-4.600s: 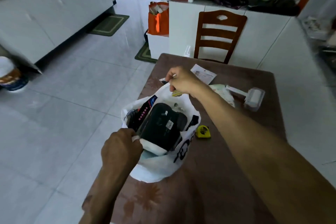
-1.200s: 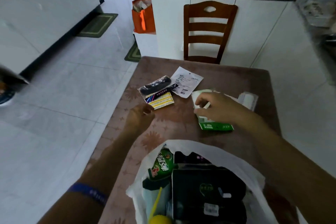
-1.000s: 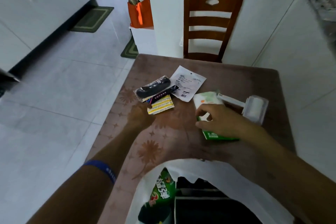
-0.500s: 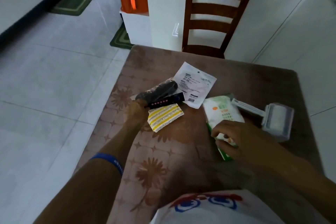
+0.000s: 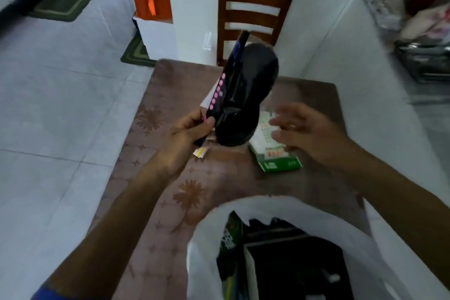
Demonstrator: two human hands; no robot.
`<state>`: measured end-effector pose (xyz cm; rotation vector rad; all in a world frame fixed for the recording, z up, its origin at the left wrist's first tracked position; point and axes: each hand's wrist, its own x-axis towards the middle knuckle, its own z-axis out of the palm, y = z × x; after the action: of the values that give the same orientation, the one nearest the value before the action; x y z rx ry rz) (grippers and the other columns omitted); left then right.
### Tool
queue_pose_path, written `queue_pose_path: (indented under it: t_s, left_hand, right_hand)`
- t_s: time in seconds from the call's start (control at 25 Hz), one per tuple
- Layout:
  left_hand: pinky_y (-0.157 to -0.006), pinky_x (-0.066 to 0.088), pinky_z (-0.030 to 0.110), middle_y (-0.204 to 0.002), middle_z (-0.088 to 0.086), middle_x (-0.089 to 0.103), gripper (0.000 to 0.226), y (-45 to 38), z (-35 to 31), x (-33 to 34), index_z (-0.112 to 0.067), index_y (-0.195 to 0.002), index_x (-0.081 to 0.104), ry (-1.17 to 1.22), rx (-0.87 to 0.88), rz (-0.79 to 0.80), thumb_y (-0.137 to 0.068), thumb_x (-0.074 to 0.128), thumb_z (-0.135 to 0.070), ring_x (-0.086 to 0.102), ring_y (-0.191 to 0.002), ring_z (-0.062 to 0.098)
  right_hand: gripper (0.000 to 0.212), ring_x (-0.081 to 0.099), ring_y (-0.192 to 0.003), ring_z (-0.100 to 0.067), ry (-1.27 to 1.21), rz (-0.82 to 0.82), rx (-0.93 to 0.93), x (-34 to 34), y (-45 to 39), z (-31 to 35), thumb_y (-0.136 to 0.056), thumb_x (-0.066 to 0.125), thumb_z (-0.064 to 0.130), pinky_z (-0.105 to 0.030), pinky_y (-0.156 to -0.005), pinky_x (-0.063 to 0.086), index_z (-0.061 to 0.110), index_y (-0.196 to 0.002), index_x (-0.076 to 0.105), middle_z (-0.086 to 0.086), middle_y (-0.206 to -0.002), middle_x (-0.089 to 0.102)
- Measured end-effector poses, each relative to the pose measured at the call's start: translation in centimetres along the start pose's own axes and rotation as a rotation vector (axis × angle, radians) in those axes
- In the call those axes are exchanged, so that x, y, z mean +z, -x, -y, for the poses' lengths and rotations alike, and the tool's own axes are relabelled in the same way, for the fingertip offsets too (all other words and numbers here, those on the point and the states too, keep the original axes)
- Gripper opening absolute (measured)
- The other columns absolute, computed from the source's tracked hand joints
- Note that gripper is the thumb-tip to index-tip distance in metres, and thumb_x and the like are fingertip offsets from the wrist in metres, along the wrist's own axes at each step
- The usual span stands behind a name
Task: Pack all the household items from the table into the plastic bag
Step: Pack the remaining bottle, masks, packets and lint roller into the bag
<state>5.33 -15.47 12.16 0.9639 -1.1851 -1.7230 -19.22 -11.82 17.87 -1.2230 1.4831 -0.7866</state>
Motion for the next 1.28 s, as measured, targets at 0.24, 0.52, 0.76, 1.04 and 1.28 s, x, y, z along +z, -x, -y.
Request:
queue_pose_path:
  t_s: [0.24, 0.52, 0.76, 1.04, 1.28]
  left_hand:
    - [-0.063, 0.046, 0.024, -0.08, 0.021, 0.057, 0.026, 8.5, -5.9, 8.5, 0.008, -0.097, 0.059, -0.342, 0.106, 0.162, -0.094, 0.056, -0.018, 0.055, -0.07, 0.019]
    - [-0.088, 0.049, 0.041, -0.12, -0.002, 0.061, 0.02, 17.5, -2.2, 9.4, -0.036, -0.094, 0.072, -1.362, -0.019, 0.039, -0.076, 0.072, -0.046, 0.054, -0.113, 0.021]
    - [-0.087, 0.045, 0.037, -0.123, -0.001, 0.058, 0.036, 16.9, -1.0, 9.5, -0.032, -0.116, 0.065, -1.801, -0.296, -0.01, -0.081, 0.065, -0.023, 0.047, -0.114, 0.025]
    - [-0.088, 0.049, 0.033, -0.13, -0.004, 0.059, 0.043, 17.1, -0.3, 8.7, -0.033, -0.122, 0.06, -1.633, -0.293, -0.051, -0.084, 0.063, -0.015, 0.056, -0.116, 0.019]
    - [-0.083, 0.054, 0.031, -0.112, 0.005, 0.071, 0.03, 16.5, -2.8, 7.3, -0.015, -0.104, 0.073, -1.46, -0.346, -0.143, -0.086, 0.054, 0.0, 0.066, -0.094, 0.017]
  right_hand:
    - [0.029, 0.068, -0.107, -0.028, -0.538, -0.002, -0.1, -0.8, 8.0, 2.3, -0.082, 0.067, 0.005, -0.036, -0.091, 0.055, 0.004, -0.111, 0.069, -0.015, -0.114, 0.071]
    - [0.006, 0.072, -0.078, -0.014, 0.047, -0.099, -0.303, -3.8, 14.6, -2.4, -0.088, 0.069, 0.01, -0.033, -0.069, 0.058, 0.009, -0.093, 0.073, 0.005, -0.08, 0.076]
    - [0.026, 0.06, -0.095, -0.026, 1.162, 0.366, -0.416, -0.4, 12.7, -3.9, -0.094, 0.048, 0.017, -0.029, -0.066, 0.04, 0.022, -0.115, 0.062, -0.009, -0.113, 0.066]
    - [0.018, 0.066, -0.066, -0.01, 0.534, 0.029, -0.385, -3.3, 12.9, -1.0, -0.089, 0.065, 0.011, -0.036, -0.057, 0.053, 0.022, -0.075, 0.067, 0.002, -0.068, 0.069]
    - [0.03, 0.068, -0.1, -0.024, 0.628, 0.401, -0.436, 0.3, 13.3, -3.2, -0.086, 0.065, 0.006, -0.033, -0.088, 0.053, 0.029, -0.104, 0.075, -0.003, -0.108, 0.074]
